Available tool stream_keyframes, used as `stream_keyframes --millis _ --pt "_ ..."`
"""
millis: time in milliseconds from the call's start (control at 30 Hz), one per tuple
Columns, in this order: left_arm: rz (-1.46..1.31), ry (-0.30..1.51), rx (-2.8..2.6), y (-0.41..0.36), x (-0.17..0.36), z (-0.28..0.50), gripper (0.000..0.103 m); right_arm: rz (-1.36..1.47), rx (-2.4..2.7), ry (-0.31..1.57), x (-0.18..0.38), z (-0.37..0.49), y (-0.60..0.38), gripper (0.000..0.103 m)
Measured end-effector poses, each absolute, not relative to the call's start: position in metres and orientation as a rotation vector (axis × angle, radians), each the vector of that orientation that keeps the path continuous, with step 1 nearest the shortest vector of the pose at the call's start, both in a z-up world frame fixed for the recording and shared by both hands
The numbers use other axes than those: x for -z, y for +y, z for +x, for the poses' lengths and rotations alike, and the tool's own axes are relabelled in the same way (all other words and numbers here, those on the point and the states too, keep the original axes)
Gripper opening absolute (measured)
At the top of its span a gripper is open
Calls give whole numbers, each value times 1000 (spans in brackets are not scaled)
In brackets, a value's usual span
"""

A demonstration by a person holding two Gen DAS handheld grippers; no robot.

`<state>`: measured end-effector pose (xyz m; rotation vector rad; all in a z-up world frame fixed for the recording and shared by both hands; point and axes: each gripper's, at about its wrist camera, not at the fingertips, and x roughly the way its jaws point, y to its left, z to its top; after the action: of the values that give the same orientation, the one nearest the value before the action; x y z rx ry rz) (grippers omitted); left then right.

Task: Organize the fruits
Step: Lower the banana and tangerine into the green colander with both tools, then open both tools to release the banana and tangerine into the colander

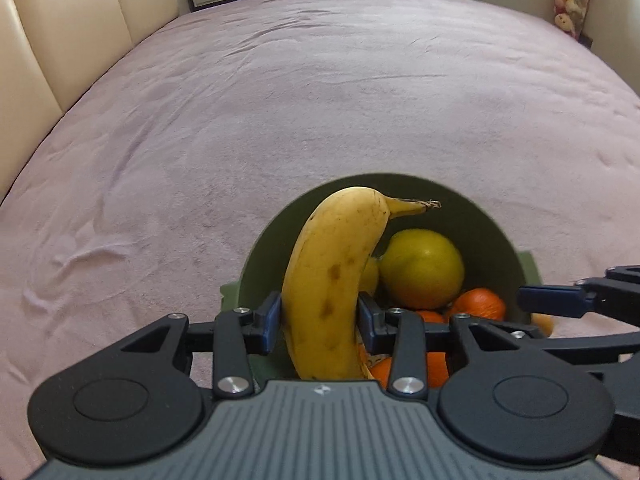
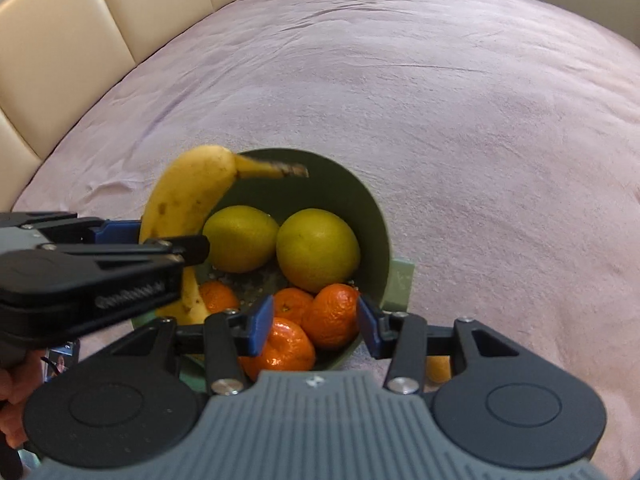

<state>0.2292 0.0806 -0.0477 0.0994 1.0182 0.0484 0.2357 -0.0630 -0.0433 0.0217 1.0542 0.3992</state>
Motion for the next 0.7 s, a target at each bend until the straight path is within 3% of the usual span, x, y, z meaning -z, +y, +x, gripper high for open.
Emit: stream_keyframes --millis 333,467,700 --pt "107 1040 -109 87 62 233 47 19 -418 1067 49 237 -61 45" --pt "107 1045 -110 88 65 232 62 20 -423 1066 49 236 -60 45" --pt "76 1042 -113 91 63 231 66 29 -421 1065 48 236 -63 45"
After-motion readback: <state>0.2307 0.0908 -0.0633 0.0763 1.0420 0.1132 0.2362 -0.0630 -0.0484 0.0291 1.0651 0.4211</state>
